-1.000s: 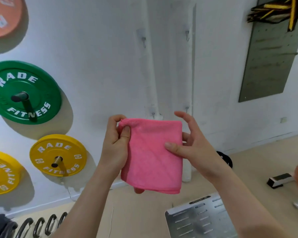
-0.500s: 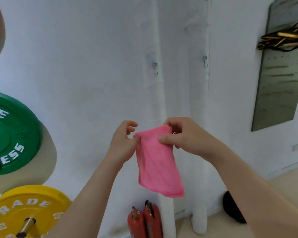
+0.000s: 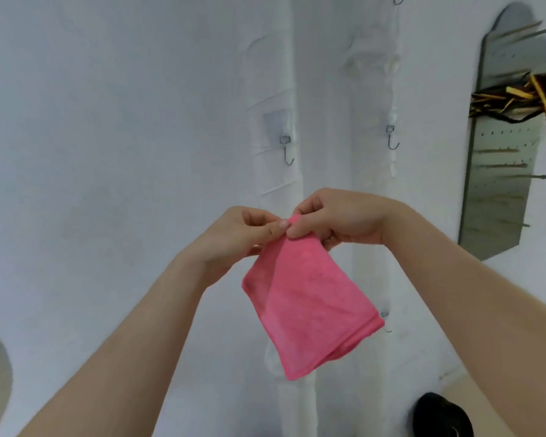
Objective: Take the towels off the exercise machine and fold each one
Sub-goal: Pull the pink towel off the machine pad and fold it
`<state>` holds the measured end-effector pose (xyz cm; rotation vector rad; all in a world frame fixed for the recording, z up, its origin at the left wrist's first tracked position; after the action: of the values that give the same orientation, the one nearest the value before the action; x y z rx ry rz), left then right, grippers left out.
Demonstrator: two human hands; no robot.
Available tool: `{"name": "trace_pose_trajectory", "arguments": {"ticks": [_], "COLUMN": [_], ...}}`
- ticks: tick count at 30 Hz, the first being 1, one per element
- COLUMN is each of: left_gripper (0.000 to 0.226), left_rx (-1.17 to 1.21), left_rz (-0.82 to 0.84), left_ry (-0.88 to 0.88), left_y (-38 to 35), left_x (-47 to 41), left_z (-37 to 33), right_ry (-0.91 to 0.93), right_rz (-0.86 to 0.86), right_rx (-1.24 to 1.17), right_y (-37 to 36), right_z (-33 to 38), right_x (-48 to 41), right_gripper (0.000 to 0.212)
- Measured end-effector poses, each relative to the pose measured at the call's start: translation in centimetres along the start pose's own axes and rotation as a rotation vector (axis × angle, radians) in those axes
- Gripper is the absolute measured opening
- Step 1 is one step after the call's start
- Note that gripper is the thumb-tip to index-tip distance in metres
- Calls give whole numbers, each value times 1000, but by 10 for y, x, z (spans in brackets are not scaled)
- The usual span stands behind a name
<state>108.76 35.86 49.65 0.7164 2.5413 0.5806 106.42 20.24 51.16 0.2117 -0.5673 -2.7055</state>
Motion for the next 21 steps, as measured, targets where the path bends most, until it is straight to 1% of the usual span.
{"name": "trace_pose_trajectory", "arguments": {"ticks": [3, 5, 6, 9, 12, 14, 16, 17, 20, 21], "left_gripper": [18, 16, 16, 15, 9, 15, 24, 24, 5, 7], "left_rx": [4, 3, -8, -120, -169, -226, -359, -404, -465, -496], "left_rz": [-30, -98, -135, -262, -375, -426, -512, -552, -562, -560], "left_ry": [-60, -106, -121, -157, -204, -260, -311, -324, -328, -336], "left_y": [-2, -1, -1, 2, 12, 21, 33, 40, 56, 60], "left_x": [-43, -72, -86, -123, -148, -162, -177, -183, -199, -204], "left_z": [9, 13, 14, 16, 8, 0, -10, -14, -22, -22], "right_ry": [7, 33, 50, 77, 109, 159, 233, 269, 340, 350], "right_rz": [85, 99, 76, -82, -142, -191, -261, -293, -396, -432], "right_rx": [-106, -143, -114, 30, -36, -103, -146, -157, -162, -162], "right_y": [39, 67, 82, 122, 145, 155, 164, 168, 178, 181], "right_z": [-15, -26, -30, -39, -33, -23, -13, -7, 6, 7], "right_x": [-25, -38, -44, -65, -88, -103, -118, -126, -144, -148], "right_gripper": [17, 14, 10, 4, 2, 4, 7, 7, 7, 8]}}
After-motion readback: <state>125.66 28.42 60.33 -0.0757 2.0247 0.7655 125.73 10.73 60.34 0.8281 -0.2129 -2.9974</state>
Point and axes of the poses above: each hand's wrist, its own x-axis away from the middle knuckle, its own y-axis out of the back of the hand, z = x × y, the point moved 4 cm from there along -x, towards the middle knuckle, and after that the axes turned 7 degrees about -x, right-handed, at the moved point
